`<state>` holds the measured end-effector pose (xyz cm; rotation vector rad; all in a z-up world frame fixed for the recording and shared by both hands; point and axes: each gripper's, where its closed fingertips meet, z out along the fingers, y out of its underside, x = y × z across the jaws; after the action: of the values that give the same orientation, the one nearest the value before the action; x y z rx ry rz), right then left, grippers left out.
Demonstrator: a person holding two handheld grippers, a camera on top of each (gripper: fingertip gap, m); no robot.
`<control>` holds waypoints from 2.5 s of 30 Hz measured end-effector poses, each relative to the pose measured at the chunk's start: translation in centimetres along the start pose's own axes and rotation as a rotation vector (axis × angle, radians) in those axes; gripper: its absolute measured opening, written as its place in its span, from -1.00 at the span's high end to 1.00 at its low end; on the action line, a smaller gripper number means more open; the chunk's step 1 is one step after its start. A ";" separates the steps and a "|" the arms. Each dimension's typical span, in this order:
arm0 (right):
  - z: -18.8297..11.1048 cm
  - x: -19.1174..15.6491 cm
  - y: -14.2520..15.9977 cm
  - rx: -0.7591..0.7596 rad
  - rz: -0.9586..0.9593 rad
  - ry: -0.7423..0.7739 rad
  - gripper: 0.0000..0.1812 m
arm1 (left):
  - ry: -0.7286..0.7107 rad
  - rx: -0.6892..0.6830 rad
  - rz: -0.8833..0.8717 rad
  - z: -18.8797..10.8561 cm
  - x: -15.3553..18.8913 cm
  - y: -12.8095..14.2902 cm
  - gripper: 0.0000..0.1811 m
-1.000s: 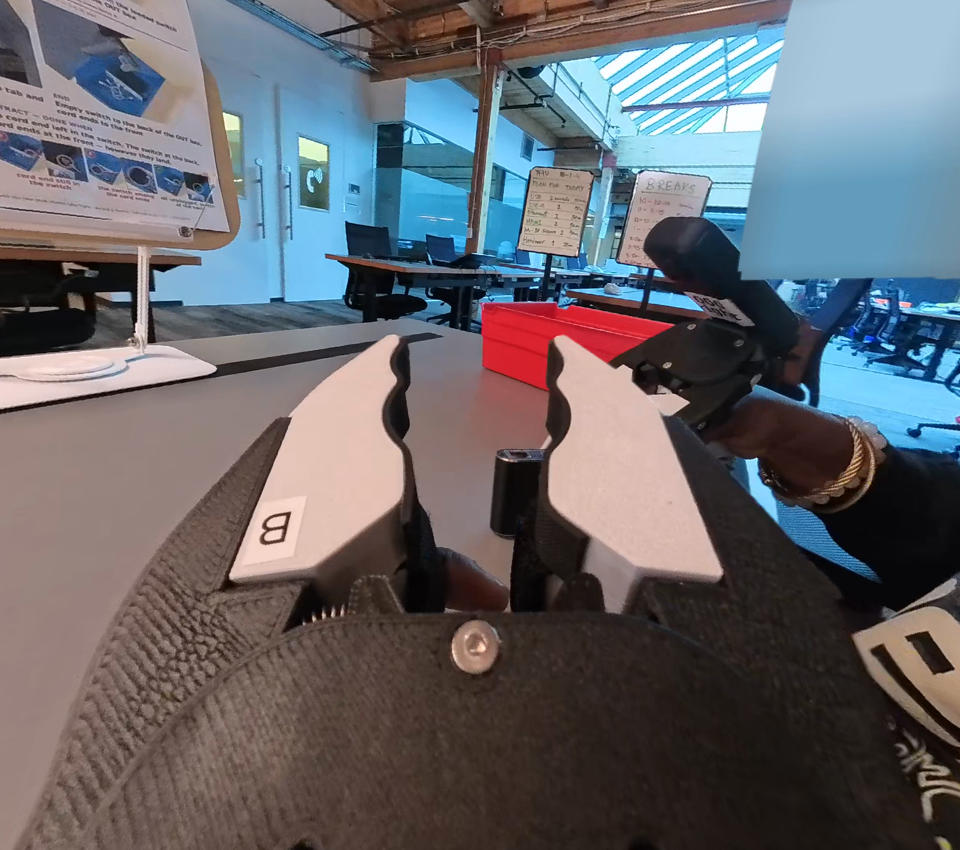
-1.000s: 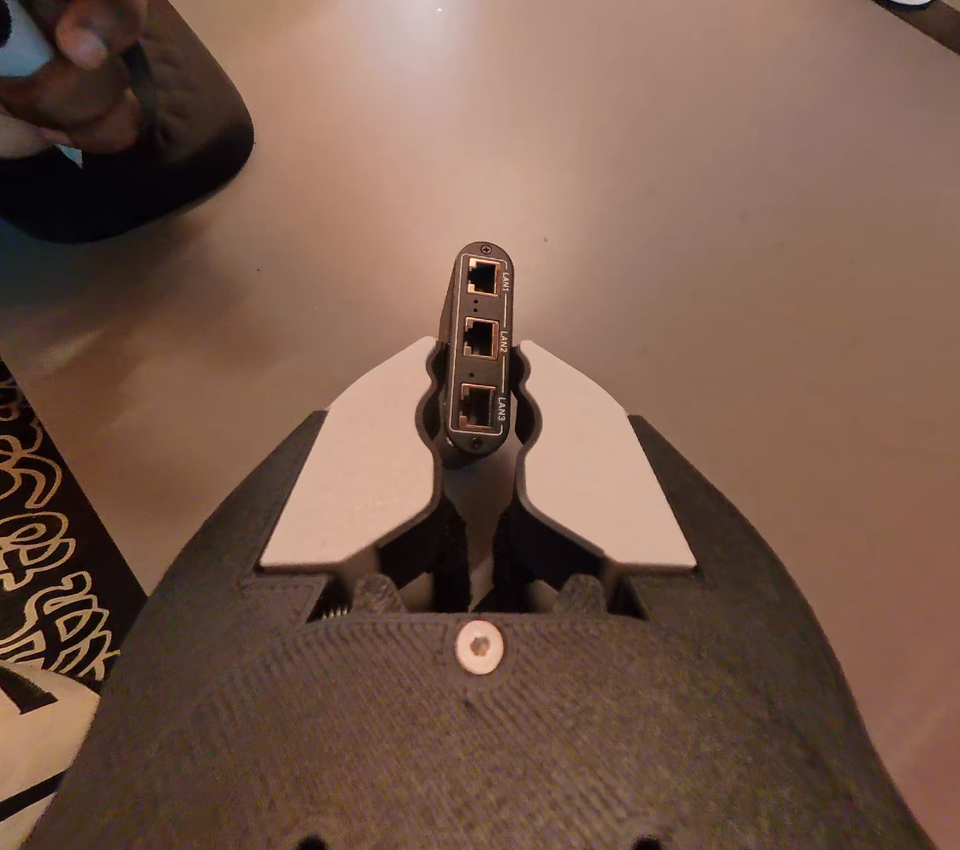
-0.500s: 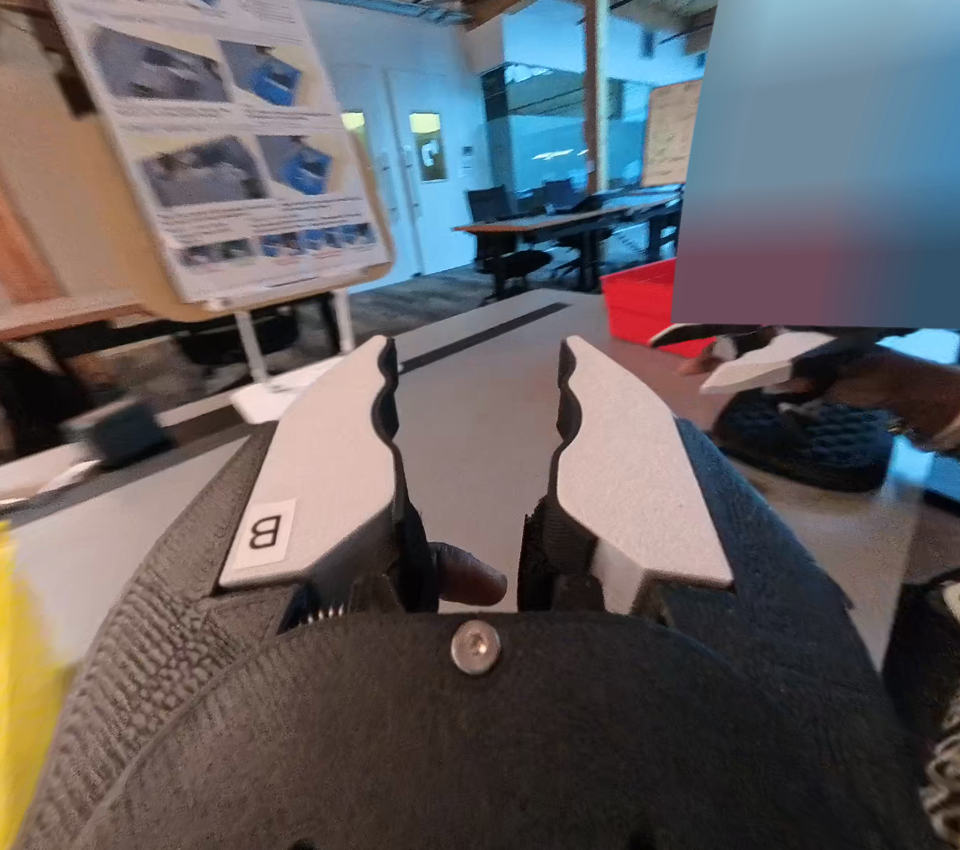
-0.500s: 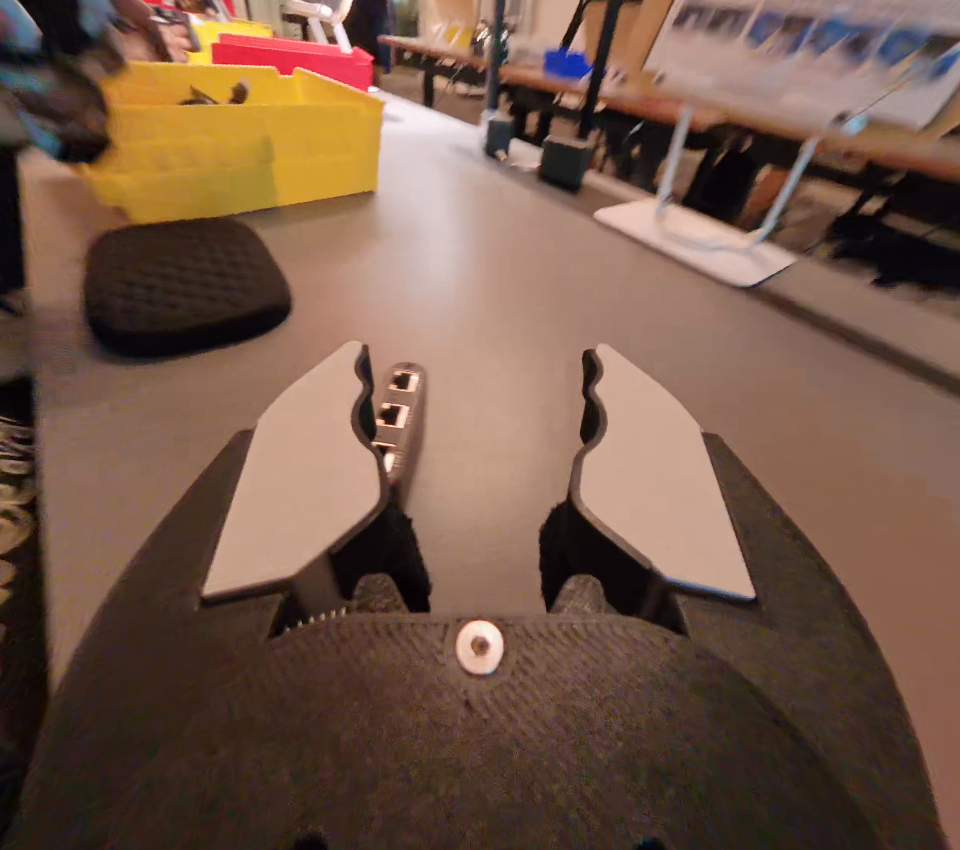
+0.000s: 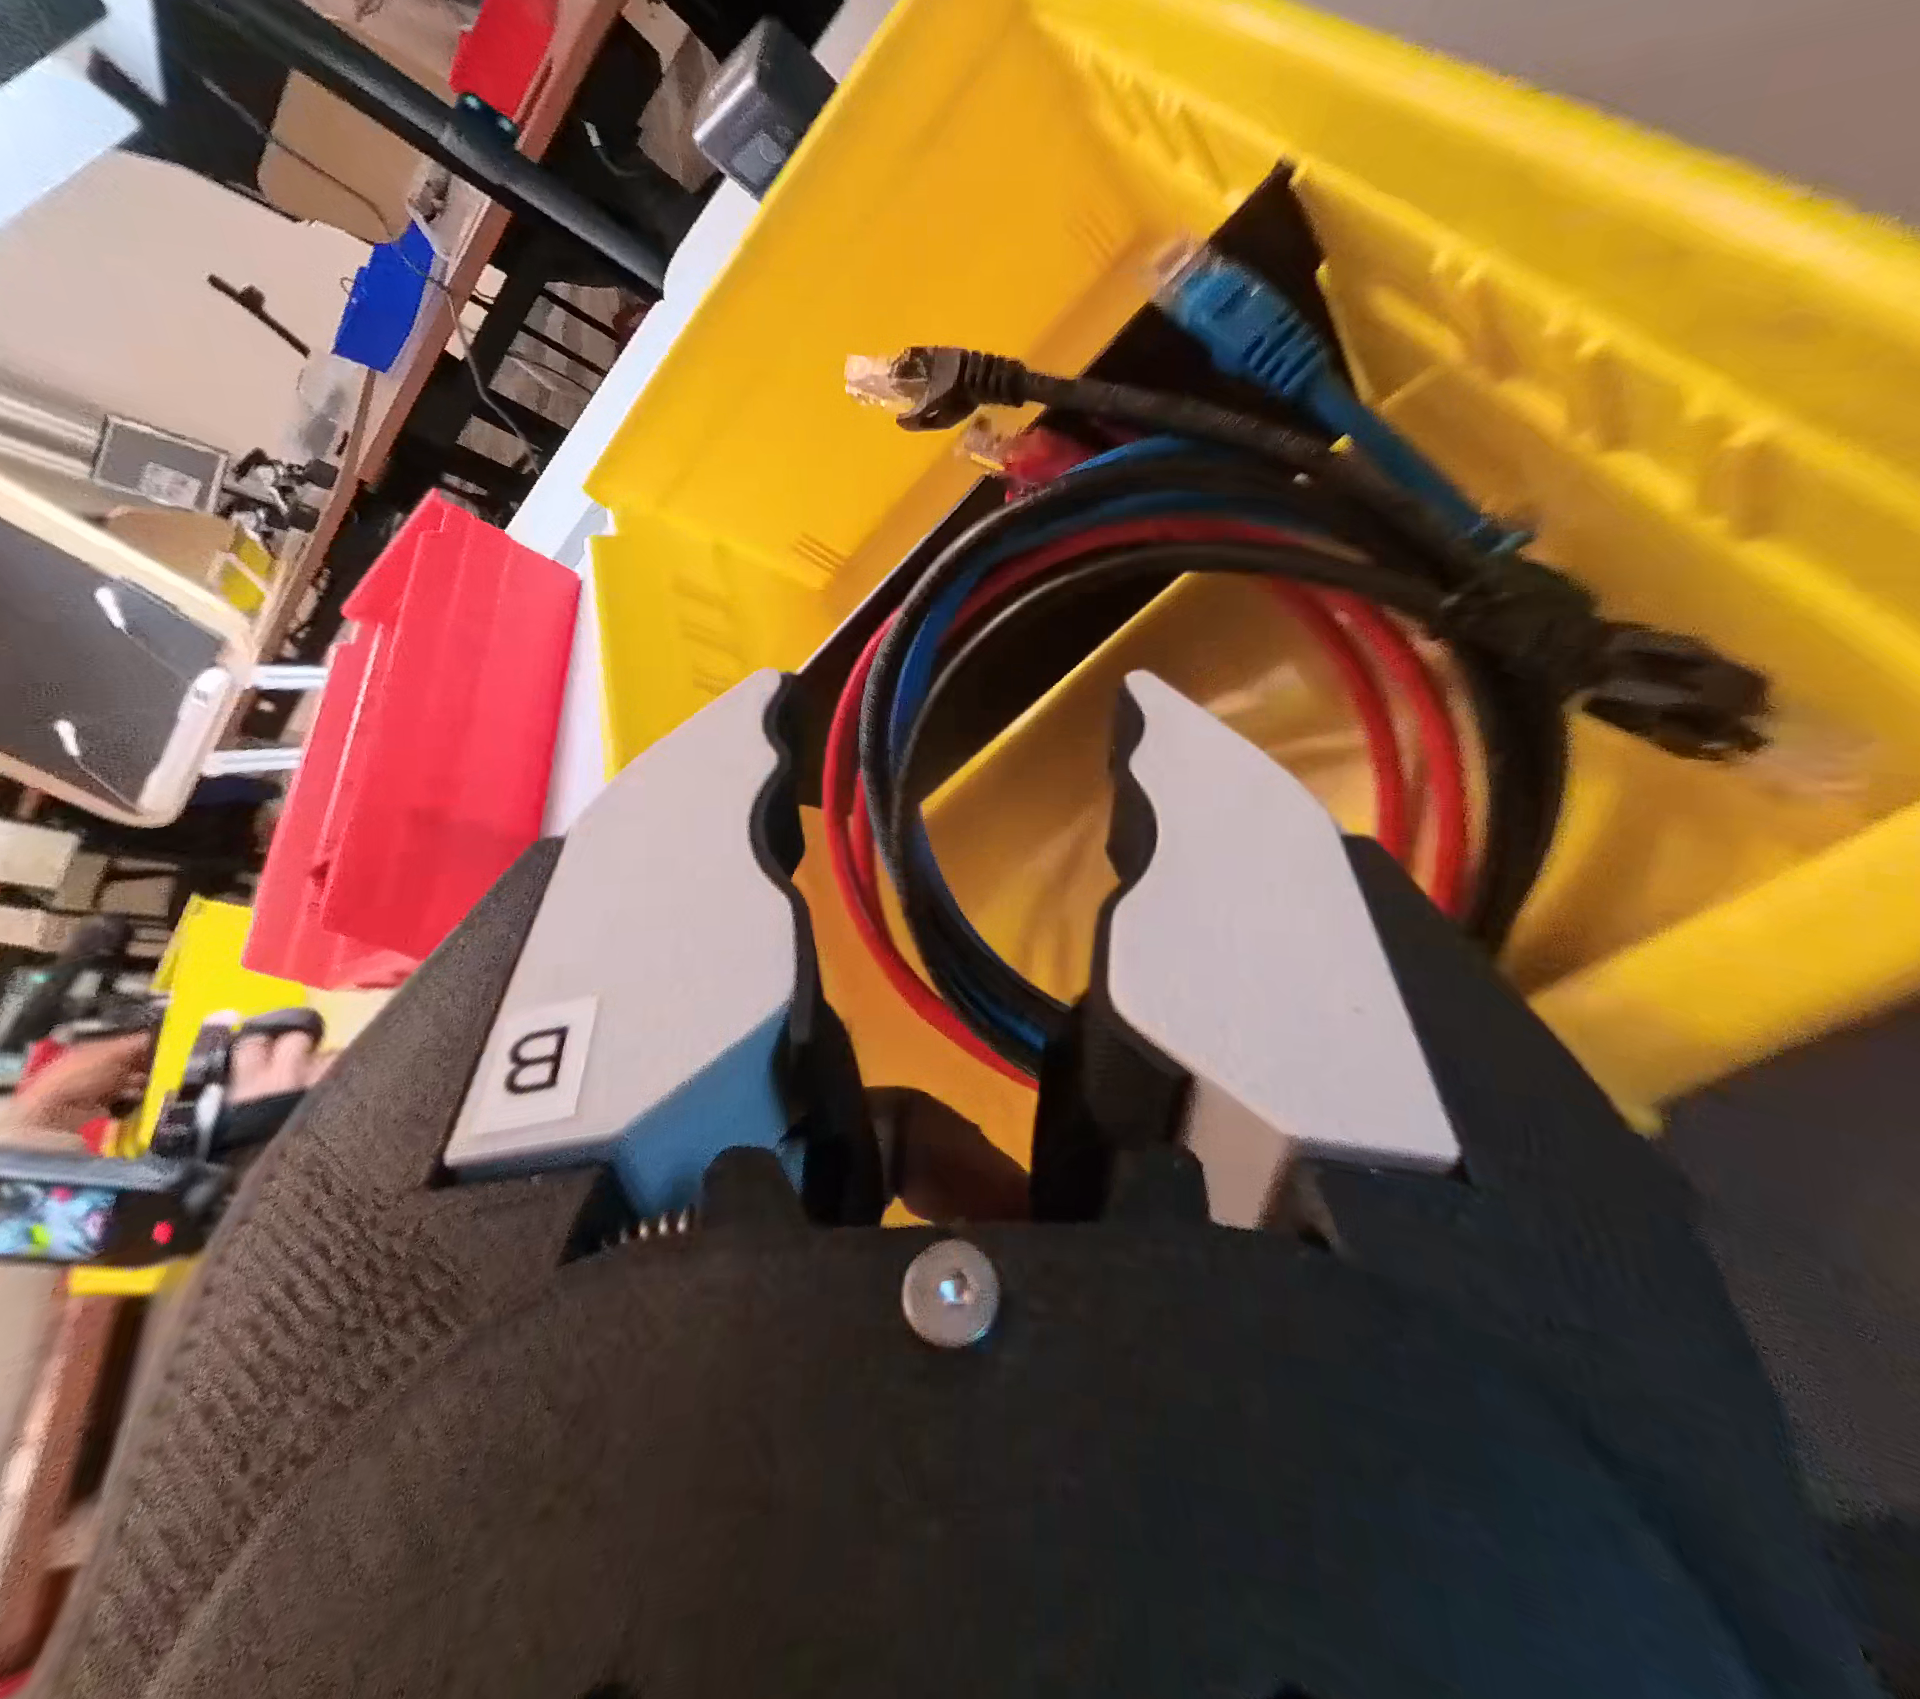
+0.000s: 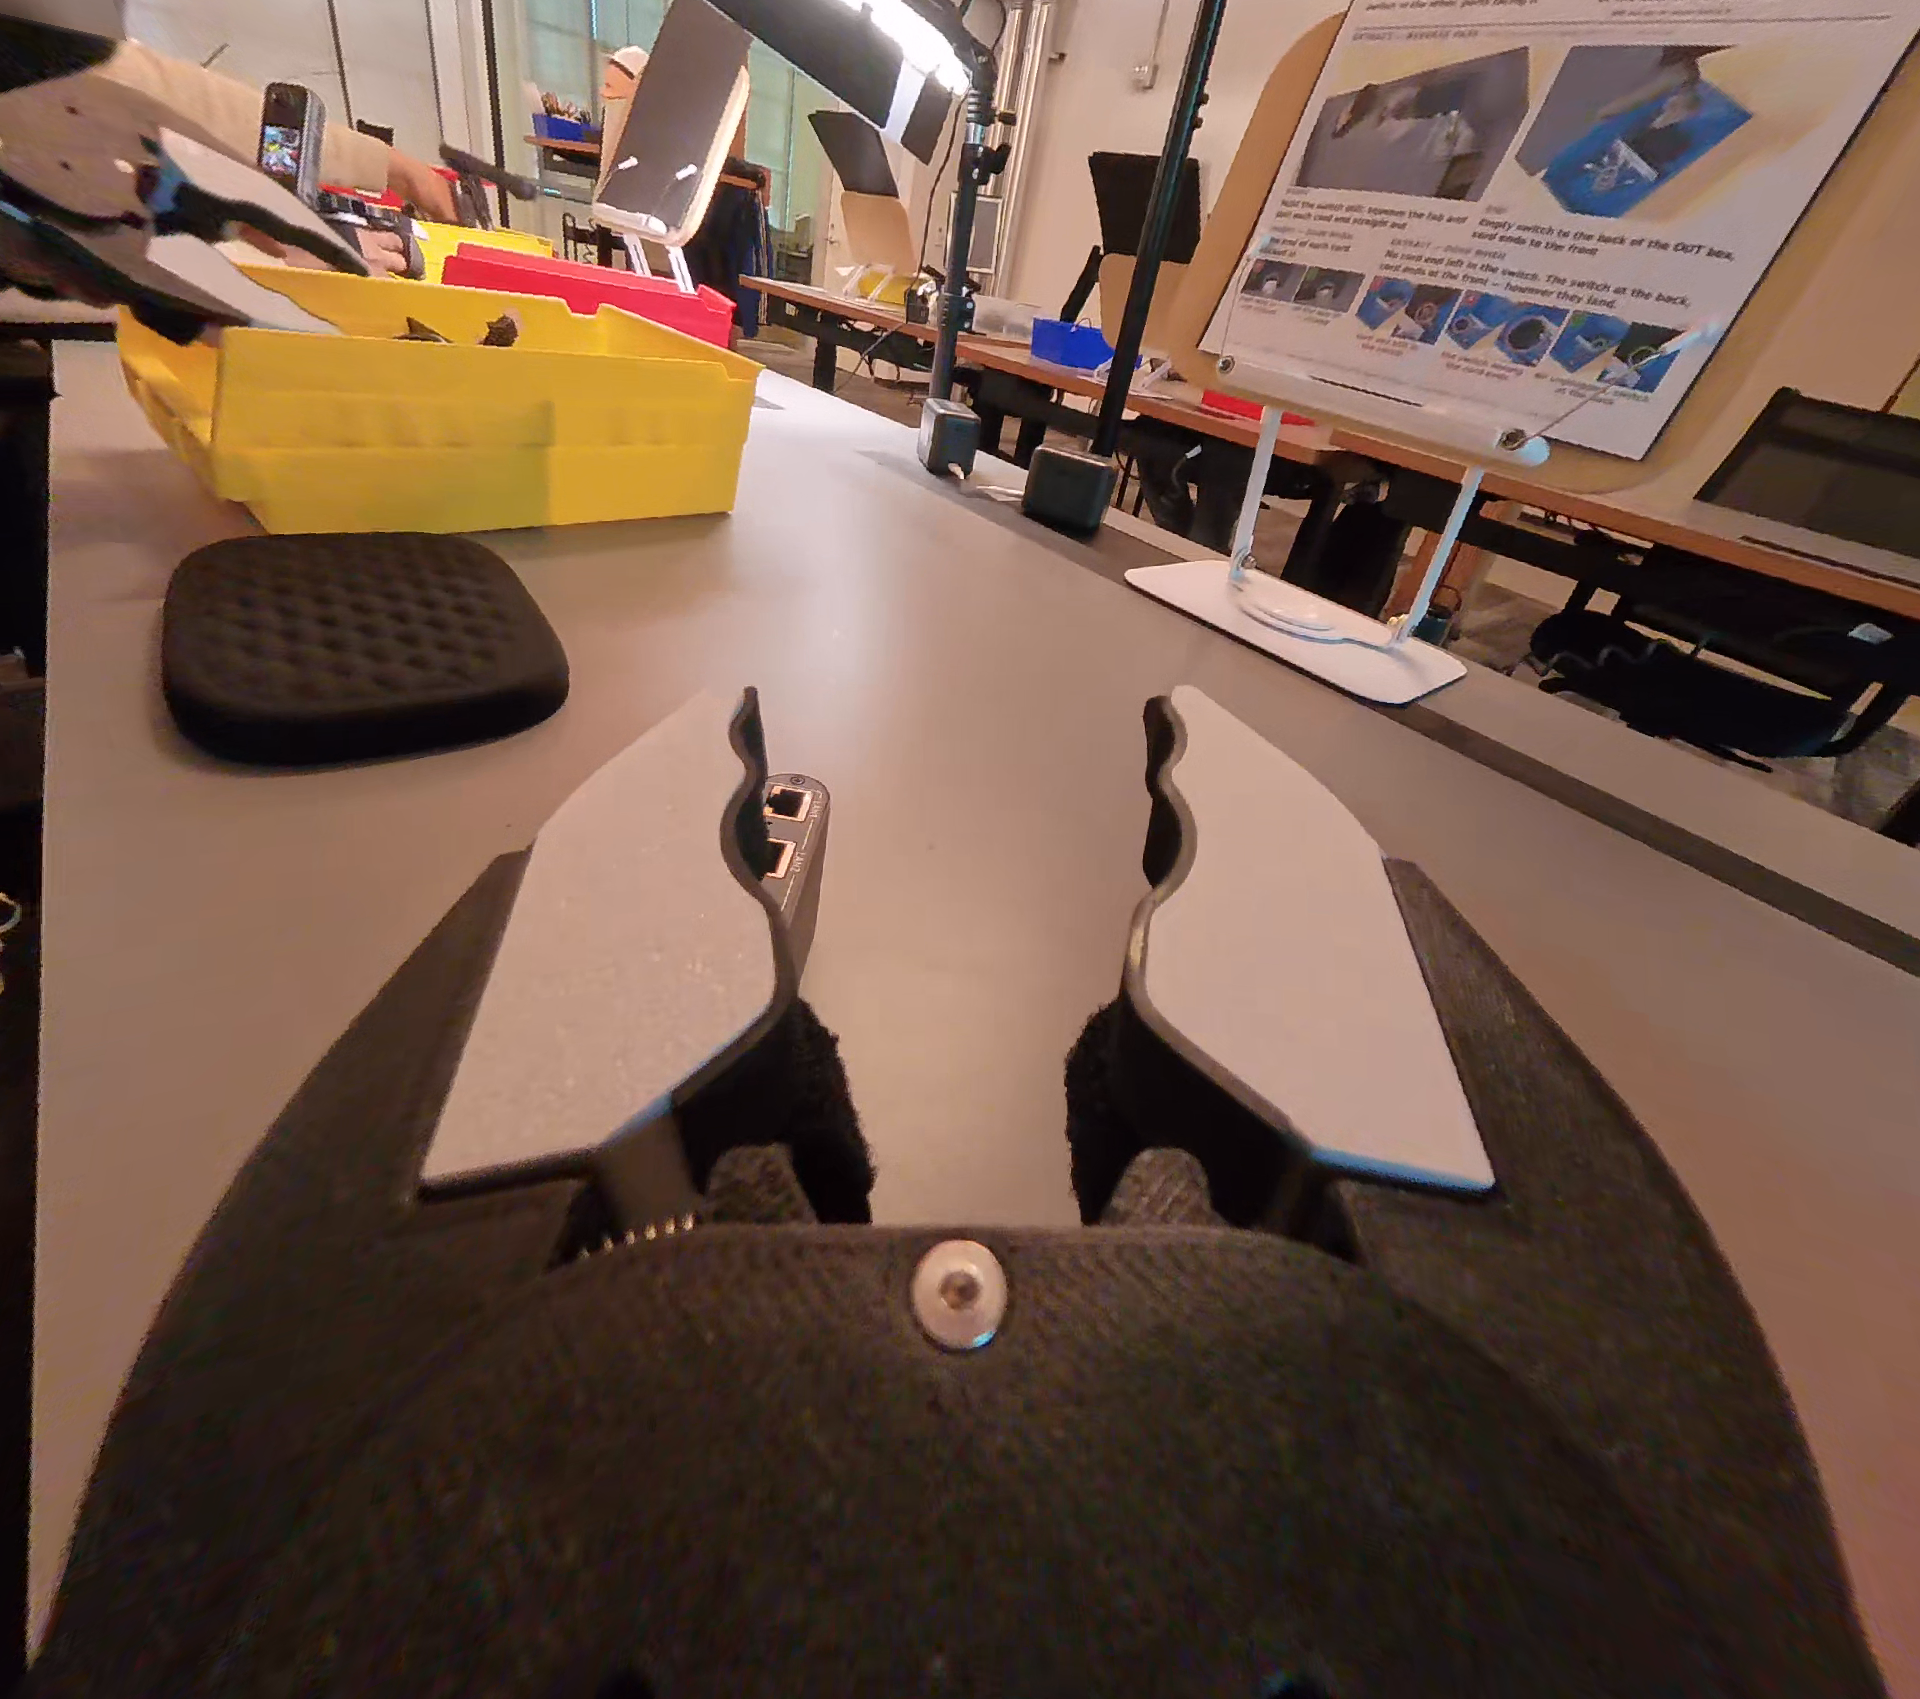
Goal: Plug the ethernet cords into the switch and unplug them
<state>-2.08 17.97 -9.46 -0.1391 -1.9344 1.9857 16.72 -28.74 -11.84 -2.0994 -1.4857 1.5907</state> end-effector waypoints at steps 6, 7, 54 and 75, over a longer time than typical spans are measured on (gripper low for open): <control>0.0 -0.1 0.0 0.001 -0.011 0.002 0.24 | 0.014 -0.130 0.199 3.6 -1.2 2.0 0.56; 0.0 -0.1 0.0 0.000 -0.010 0.002 0.24 | 0.018 -0.136 0.210 3.9 -1.2 2.0 0.65; 1.6 -12.6 -7.1 0.374 -0.888 -0.347 0.54 | 1.542 1.010 0.022 -14.8 30.1 -24.5 0.93; 2.3 -11.3 -4.1 -0.166 0.455 -0.799 0.85 | 1.132 1.168 -0.197 -11.0 25.3 -26.6 0.59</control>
<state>8.45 12.08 -7.35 0.2360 -2.7619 2.4001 8.04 8.43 -8.08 -1.4836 -0.2067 0.5780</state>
